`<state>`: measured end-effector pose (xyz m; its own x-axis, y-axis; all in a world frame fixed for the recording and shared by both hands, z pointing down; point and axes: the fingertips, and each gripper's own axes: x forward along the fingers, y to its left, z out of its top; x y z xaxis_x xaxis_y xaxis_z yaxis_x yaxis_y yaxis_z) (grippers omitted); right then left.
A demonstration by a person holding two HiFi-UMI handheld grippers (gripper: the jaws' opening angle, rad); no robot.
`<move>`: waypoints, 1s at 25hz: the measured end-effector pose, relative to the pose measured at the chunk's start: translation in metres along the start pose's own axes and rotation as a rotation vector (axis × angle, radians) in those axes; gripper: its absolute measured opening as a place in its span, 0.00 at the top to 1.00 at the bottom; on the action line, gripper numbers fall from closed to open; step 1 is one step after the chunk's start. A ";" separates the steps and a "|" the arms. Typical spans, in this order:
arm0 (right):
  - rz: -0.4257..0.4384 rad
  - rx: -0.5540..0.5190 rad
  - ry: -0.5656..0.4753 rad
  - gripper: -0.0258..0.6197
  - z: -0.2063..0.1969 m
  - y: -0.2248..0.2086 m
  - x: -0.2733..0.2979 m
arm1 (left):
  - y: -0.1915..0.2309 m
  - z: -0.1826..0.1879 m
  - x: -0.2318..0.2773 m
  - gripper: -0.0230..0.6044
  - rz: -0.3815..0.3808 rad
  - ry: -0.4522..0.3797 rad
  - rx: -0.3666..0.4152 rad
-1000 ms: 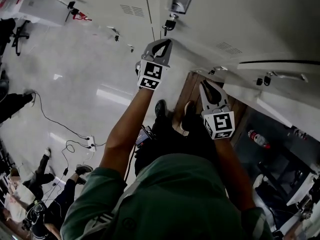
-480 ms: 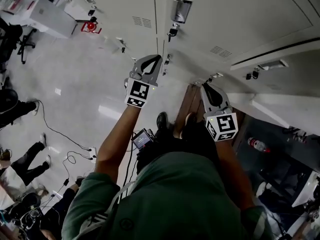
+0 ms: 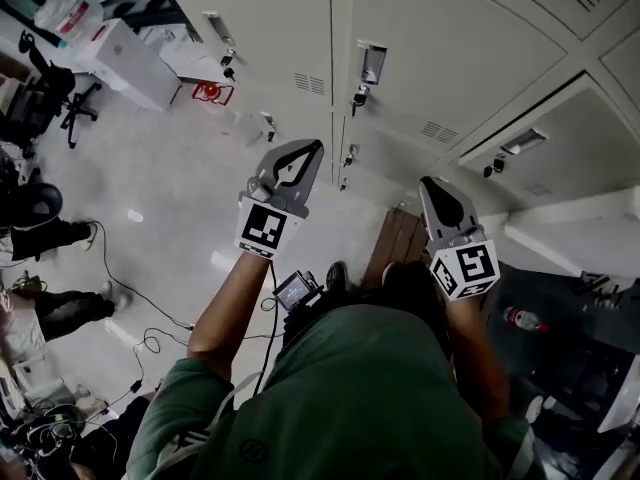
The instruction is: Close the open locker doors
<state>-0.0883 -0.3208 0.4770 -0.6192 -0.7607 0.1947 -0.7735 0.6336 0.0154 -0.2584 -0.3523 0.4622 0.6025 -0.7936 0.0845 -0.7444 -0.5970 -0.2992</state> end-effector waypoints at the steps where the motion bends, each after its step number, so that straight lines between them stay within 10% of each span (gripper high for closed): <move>1: 0.007 -0.006 -0.013 0.94 0.010 0.001 -0.002 | 0.001 0.009 -0.006 0.96 -0.003 -0.006 0.006; 25: 0.280 -0.138 -0.177 0.95 0.172 0.075 -0.064 | -0.004 0.126 -0.113 0.96 -0.005 -0.095 0.044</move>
<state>-0.1296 -0.2486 0.2972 -0.8278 -0.5597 0.0373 -0.5524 0.8250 0.1198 -0.2872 -0.2455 0.3344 0.6324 -0.7747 -0.0036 -0.7290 -0.5935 -0.3411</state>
